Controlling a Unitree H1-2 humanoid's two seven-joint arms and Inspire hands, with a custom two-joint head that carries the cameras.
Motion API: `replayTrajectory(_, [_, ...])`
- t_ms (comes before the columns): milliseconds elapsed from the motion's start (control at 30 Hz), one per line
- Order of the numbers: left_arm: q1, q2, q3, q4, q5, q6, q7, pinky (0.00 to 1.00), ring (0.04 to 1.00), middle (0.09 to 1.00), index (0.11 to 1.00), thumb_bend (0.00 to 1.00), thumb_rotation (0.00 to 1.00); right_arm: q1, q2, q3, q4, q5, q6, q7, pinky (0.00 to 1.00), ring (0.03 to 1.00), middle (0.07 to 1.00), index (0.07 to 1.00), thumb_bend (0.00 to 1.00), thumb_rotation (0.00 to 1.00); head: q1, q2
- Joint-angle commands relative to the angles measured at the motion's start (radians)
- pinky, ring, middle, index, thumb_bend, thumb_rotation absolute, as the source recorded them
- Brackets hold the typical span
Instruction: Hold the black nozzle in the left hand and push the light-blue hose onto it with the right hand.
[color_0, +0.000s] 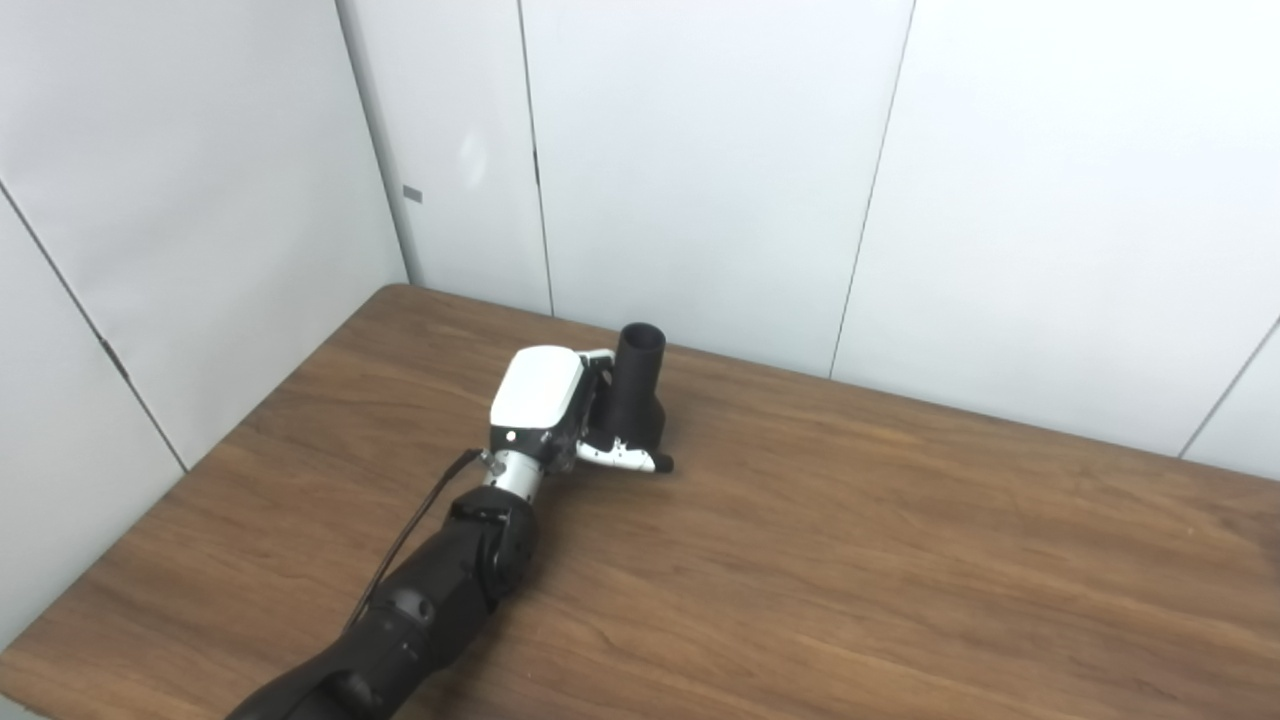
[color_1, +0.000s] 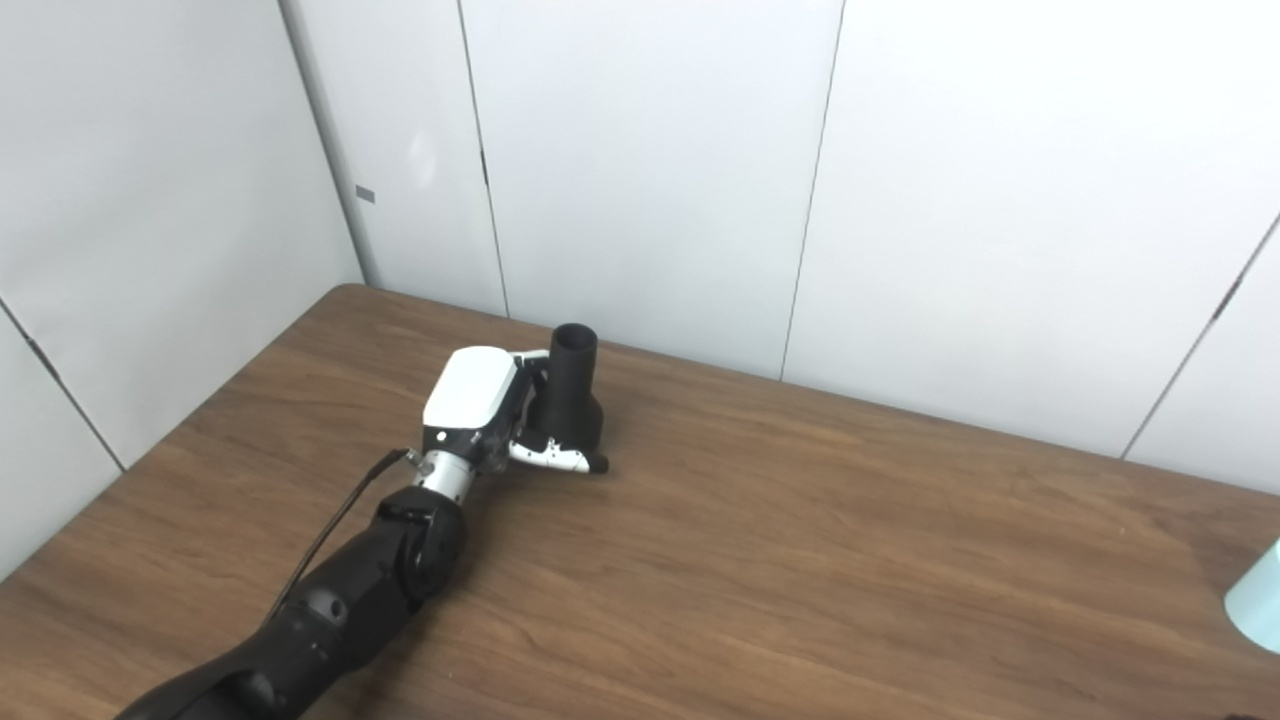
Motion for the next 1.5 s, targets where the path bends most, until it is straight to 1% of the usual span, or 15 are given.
replayTrajectory(0, [0.060,-0.028,-0.018,0.039,-0.008,-0.053,0.035,0.07,0.098,0.171,0.486,0.52,0.05,-0.008,-0.008,-0.007,-0.042,0.010,-0.017,-0.003,0.62,0.711,0.708,0.645,0.46,0.48,-0.001,0.002])
replayTrajectory(233, [0.076,-0.043,-0.012,0.045,-0.014,-0.111,0.041,0.06,0.093,0.145,0.486,0.52,0.05,-0.006,-0.006,-0.006,-0.050,0.009,-0.011,-0.006,0.61,0.704,0.704,0.642,0.44,0.47,-0.012,0.005])
replayTrajectory(433, [0.092,-0.052,-0.013,0.032,-0.031,-0.161,0.002,0.07,0.105,0.174,0.487,0.52,0.04,-0.002,-0.002,0.001,-0.051,-0.009,-0.021,-0.007,0.59,0.691,0.696,0.637,0.46,0.48,-0.039,0.009])
replayTrajectory(600, [0.099,-0.065,-0.012,0.040,-0.046,-0.221,-0.005,0.06,0.102,0.161,0.487,0.52,0.04,0.001,0.012,0.019,-0.065,-0.041,-0.028,-0.016,0.61,0.705,0.707,0.649,0.43,0.48,-0.127,0.014])
replayTrajectory(700, [0.102,-0.072,-0.012,0.044,-0.051,-0.256,-0.008,0.07,0.106,0.179,0.487,0.52,0.04,-0.002,0.022,0.026,-0.073,-0.060,-0.053,-0.023,0.61,0.708,0.711,0.660,0.38,0.44,-0.195,0.015])
replayTrajectory(800, [0.106,-0.083,-0.015,0.046,-0.054,-0.301,-0.008,0.07,0.108,0.186,0.487,0.52,0.04,-0.010,0.018,0.028,-0.079,-0.091,-0.081,-0.030,0.62,0.695,0.706,0.657,0.31,0.32,-0.247,0.011])
replayTrajectory(867, [0.115,-0.094,-0.015,0.032,-0.058,-0.329,-0.011,0.08,0.125,0.239,0.487,0.52,0.04,-0.020,0.020,0.023,-0.084,-0.098,-0.087,-0.039,0.63,0.705,0.710,0.660,0.30,0.27,-0.258,0.008])
replayTrajectory(933, [0.126,-0.104,-0.017,0.010,-0.062,-0.350,-0.021,0.10,0.152,0.378,0.487,0.52,0.02,-0.032,0.023,0.017,-0.089,-0.098,-0.090,-0.049,0.63,0.706,0.708,0.658,0.30,0.22,-0.263,0.005])
replayTrajectory(1033, [0.138,-0.110,-0.034,-0.022,-0.086,-0.369,-0.041,0.12,0.176,0.459,0.492,0.52,0.00,-0.050,0.022,0.014,-0.089,-0.101,-0.092,-0.060,0.61,0.703,0.709,0.659,0.28,0.17,-0.271,-0.003])
replayTrajectory(1067, [0.144,-0.110,-0.050,-0.042,-0.102,-0.370,-0.051,0.12,0.177,0.466,0.489,0.52,0.00,-0.057,0.021,0.013,-0.090,-0.102,-0.088,-0.064,0.61,0.703,0.710,0.659,0.27,0.17,-0.275,-0.007])
replayTrajectory(1133, [0.153,-0.109,-0.074,-0.074,-0.126,-0.370,-0.069,0.17,0.250,0.444,0.523,0.52,0.00,-0.070,0.021,0.011,-0.094,-0.105,-0.077,-0.072,0.60,0.697,0.705,0.651,0.27,0.12,-0.283,-0.011])
replayTrajectory(1233, [0.172,-0.106,-0.101,-0.130,-0.153,-0.370,-0.107,0.25,0.347,0.468,0.510,0.52,0.00,-0.084,0.026,0.011,-0.105,-0.104,-0.058,-0.077,0.59,0.697,0.704,0.648,0.26,0.11,-0.304,-0.015])
replayTrajectory(1300, [0.186,-0.106,-0.126,-0.164,-0.158,-0.370,-0.111,0.27,0.363,0.464,0.516,0.52,0.00,-0.090,0.028,0.009,-0.114,-0.110,-0.046,-0.080,0.60,0.701,0.708,0.651,0.25,0.08,-0.324,-0.018])
replayTrajectory(1367, [0.198,-0.108,-0.148,-0.193,-0.165,-0.370,-0.125,0.24,0.326,0.444,0.529,0.52,0.00,-0.094,0.029,0.006,-0.123,-0.113,-0.035,-0.084,0.60,0.704,0.711,0.654,0.25,0.03,-0.335,-0.019])
replayTrajectory(1467, [0.209,-0.108,-0.188,-0.229,-0.159,-0.370,-0.132,0.33,0.432,0.472,0.509,0.52,0.00,-0.101,0.018,-0.003,-0.139,-0.131,-0.024,-0.089,0.60,0.701,0.711,0.657,0.23,0.01,-0.344,-0.020])
